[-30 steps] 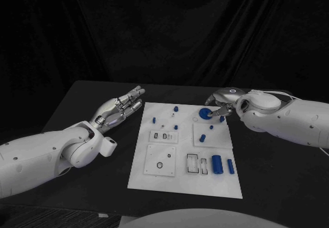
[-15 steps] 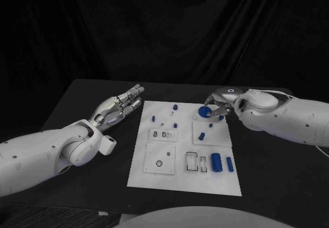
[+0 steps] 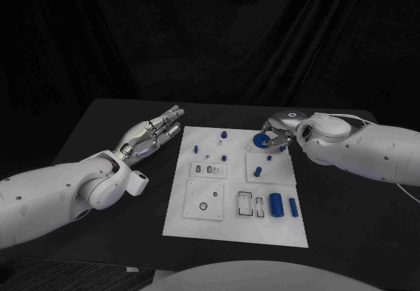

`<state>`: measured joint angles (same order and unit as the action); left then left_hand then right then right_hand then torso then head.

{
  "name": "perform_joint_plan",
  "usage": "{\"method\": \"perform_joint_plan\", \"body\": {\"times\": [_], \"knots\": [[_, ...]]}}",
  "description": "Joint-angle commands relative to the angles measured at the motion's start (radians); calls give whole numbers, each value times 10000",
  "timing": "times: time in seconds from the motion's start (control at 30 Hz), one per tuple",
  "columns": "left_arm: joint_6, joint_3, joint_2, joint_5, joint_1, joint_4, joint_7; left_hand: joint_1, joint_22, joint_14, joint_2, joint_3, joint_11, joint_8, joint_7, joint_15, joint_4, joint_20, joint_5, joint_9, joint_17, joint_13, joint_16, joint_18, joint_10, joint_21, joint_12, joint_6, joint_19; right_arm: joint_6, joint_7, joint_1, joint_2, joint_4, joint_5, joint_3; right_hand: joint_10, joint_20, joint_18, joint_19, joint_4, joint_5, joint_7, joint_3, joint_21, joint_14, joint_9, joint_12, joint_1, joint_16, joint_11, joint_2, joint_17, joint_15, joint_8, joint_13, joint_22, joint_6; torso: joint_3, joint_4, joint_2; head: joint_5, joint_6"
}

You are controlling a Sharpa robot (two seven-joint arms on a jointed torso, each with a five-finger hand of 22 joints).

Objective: Assemble the parts on the task board

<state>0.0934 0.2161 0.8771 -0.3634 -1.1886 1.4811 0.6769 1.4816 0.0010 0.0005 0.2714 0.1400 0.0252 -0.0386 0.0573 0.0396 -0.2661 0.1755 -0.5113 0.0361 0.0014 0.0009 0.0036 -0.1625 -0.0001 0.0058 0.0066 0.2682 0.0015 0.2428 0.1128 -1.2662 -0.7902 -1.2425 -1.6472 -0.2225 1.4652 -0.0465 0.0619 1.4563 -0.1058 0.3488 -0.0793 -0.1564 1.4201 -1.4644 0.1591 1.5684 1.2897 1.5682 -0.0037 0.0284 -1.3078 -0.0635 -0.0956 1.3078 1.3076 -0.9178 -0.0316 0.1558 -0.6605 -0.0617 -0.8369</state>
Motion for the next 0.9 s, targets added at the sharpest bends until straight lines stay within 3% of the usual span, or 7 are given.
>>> {"method": "perform_joint_plan", "body": {"times": [0.03, 0.17, 0.4, 0.63, 0.77, 0.9], "knots": [[-145, -9, -22, 1, 17, 12, 492, 79, -10, -5, 19, -74, 76, -31, 75, 93, 5, 82, -50, 0, -14, -9, -36, -184, 1, -58, -66, -1, -15, -184, -123, 106, 10, 38, -41, -37, 1056, 3, -204, 47, 87, 640, 44, -233, 26, -1064, 119, 24, 149, 26, 39, -10, -2630, -36, -32, 2630, 1911, -314, -8, -5, 5, 7, -17], [-155, -9, -17, 1, 18, 15, 480, 79, -10, -5, 19, -74, 76, -31, 75, 93, 5, 82, -50, 0, -14, -9, -36, -184, 1, -58, -66, -1, -15, 40, -251, 123, -9, 29, -41, -37, 1056, 29, -229, 116, 172, 1258, 143, -494, 105, -1064, 305, 24, 142, 26, 9, 19, -2630, -59, -205, 2630, 1977, -860, -3, -4, 7, 38, -2], [-171, -8, -14, 1, 22, 5, 462, 77, -10, -5, 20, -95, 87, -27, 84, 120, 9, 101, -50, -2, -14, -9, -36, -183, 1, -58, -66, -16, -15, 401, -377, 133, -33, -20, -41, -37, 1056, 40, -260, 203, 223, 1164, 225, -575, 209, -1064, 580, 24, 19, 26, -15, 74, -2630, -79, -382, 2630, 2053, -1325, -3, 4, 8, 45, -23], [-178, -8, 12, 1, 26, 11, 434, 77, -10, -5, 20, -100, 89, -26, 86, 127, 11, 106, -51, -2, -14, -9, -36, -183, 1, -58, -66, -19, -15, 860, -439, 119, -194, -362, -41, -30, 1056, 53, -305, 333, 250, 1166, 246, -579, 374, -1064, 774, 24, -59, 26, -23, 120, -2630, -92, -480, 2630, 2141, -1561, -14, 6, 22, 56, 30], [-190, -8, 11, 1, 26, 8, 417, 77, -10, -5, 20, -111, 94, -25, 90, 139, 15, 118, -51, -3, -14, -9, -36, -183, 1, -58, -66, -21, -15, 1035, -437, 9, -307, -694, 178, -24, 1056, 59, -322, 384, 218, 1120, 246, -562, 437, -1064, 845, 24, -138, 26, -25, 145, -2630, -99, -489, 2630, 2175, -1610, -13, 17, 9, 27, 112], [-209, -8, -12, 1, 27, -27, 401, 77, -10, -5, 20, -111, 94, -25, 90, 139, 15, 118, -51, -3, -14, -9, -36, -183, 1, -58, -66, -21, -15, 1097, -446, -169, -305, -967, 531, -20, 1056, 65, -343, 443, 221, 1079, 251, -563, 513, -1064, 905, 24, -154, 26, -28, 165, -2630, -105, -512, 2630, 2211, -1680, -24, 10, 14, 16, 95]]}}
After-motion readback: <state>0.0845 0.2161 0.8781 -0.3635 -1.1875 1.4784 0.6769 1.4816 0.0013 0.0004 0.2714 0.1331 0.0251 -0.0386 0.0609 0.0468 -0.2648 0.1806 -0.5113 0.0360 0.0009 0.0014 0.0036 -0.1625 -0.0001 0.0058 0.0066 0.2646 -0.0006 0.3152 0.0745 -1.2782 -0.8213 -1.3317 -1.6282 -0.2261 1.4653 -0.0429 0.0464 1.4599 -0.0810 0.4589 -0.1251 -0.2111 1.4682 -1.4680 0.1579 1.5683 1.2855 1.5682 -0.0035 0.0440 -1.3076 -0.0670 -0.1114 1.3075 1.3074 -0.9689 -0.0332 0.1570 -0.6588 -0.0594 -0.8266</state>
